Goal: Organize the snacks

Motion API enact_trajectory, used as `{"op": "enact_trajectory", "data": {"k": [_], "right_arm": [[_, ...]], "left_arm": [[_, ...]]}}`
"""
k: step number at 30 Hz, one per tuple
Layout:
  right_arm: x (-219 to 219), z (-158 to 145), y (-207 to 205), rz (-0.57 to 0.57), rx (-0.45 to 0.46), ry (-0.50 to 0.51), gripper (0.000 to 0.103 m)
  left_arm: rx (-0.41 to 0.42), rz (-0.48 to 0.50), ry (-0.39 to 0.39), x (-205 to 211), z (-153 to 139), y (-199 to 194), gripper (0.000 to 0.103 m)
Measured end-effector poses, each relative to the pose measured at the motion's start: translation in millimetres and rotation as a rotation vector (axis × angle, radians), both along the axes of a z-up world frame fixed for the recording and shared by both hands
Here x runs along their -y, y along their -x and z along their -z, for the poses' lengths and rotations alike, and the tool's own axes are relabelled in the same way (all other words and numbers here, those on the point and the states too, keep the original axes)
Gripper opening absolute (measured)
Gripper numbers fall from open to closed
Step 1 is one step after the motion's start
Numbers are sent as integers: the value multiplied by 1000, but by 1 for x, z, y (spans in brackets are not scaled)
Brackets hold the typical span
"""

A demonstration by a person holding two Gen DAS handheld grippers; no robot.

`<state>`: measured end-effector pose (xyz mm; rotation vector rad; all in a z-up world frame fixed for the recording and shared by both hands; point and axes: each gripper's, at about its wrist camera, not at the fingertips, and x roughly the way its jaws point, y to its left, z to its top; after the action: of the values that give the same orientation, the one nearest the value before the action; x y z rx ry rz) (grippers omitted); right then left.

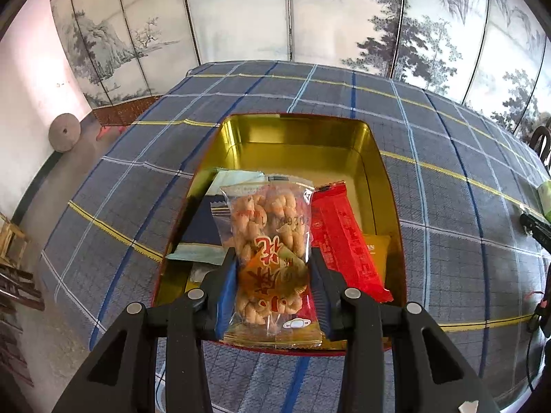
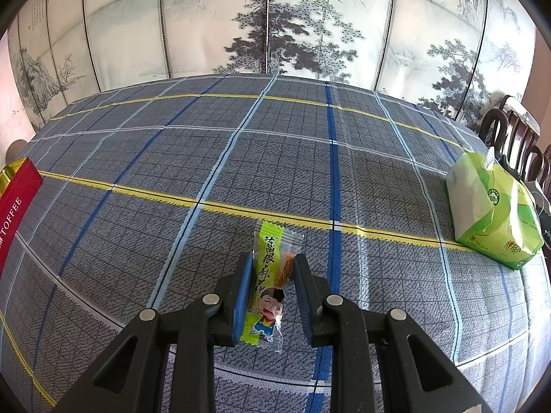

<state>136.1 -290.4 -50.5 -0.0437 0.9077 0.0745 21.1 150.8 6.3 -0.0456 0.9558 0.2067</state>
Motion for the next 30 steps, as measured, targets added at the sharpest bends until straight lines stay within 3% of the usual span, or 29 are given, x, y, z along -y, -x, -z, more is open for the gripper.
{"op": "enact_trajectory", "data": {"k": [20, 30], "right_arm": [[2, -1, 0, 1, 0, 2, 25], [3, -1, 0, 2, 0, -2, 25]], "left_arm": [[-27, -5, -58, 4, 4, -1, 39], [-9, 1, -87, 8, -4, 2, 56]]}}
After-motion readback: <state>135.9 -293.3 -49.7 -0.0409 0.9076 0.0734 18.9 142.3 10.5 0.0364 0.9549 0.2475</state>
